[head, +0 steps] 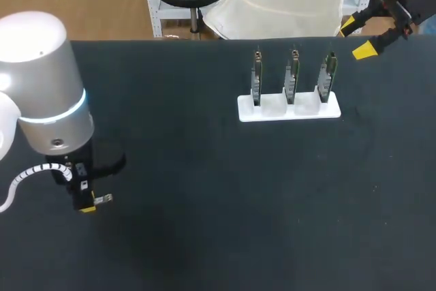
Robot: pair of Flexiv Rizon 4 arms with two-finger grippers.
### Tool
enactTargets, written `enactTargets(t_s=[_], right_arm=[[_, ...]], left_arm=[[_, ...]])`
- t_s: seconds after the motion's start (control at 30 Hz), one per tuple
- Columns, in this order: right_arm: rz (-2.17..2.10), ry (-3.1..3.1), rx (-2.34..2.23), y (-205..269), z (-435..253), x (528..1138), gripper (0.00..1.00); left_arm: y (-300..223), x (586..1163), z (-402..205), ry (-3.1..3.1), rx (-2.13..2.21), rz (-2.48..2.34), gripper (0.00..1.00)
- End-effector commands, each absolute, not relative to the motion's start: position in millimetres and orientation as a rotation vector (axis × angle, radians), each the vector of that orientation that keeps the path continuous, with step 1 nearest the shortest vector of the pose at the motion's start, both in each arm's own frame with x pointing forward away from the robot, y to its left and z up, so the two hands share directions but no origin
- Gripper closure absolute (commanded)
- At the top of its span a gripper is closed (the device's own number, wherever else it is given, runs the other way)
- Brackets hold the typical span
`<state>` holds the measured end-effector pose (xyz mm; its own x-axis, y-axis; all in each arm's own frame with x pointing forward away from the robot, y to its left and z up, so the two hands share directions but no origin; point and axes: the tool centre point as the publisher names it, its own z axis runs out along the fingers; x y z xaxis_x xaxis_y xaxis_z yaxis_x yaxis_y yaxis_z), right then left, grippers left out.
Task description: Pick up the optical module with the left hand, and insert it into the network port with the right hand.
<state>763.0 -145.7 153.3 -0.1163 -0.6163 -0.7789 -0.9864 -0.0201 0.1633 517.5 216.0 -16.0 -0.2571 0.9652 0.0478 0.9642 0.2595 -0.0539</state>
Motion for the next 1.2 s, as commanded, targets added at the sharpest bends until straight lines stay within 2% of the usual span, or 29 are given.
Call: enactTargets(t_s=[0.03, 0.37, 0.77, 1.2], right_arm=[[0.984, 1.772, -1.667, -145.3, 153.4, 761.2, 0.0], [0.984, 1.772, -1.667, -145.3, 153.4, 761.2, 0.0], [0.984, 1.772, -1.667, -145.3, 153.4, 761.2, 0.0], [0.984, 1.772, -1.667, -145.3, 153.4, 761.2, 0.0]], left_arm=[[210.6, 527.8, -13.6, -2.446, -1.865, 0.013, 1.0], [188.4, 590.6, 29.9, -2.644, -1.791, -0.036, 1.0], [155.7, 672.6, 126.4, -3.035, -1.82, 0.011, 1.0], [74.6, 752.6, 210.2, -3.273, -2.05, 0.117, 1.0]])
